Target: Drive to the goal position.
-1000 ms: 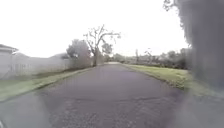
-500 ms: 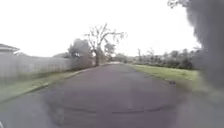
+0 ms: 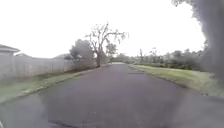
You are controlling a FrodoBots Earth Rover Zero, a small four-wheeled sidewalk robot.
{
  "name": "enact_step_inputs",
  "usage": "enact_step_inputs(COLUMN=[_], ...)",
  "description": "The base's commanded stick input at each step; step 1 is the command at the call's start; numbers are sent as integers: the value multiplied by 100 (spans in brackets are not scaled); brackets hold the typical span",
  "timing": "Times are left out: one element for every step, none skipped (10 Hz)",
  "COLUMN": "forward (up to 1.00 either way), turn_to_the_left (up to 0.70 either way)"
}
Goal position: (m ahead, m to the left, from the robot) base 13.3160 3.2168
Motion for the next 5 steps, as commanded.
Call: enact_step_inputs(forward=[70, 70, 70, 70, 70], turn_to_the_left=[0, 0, 0, 0, 0])
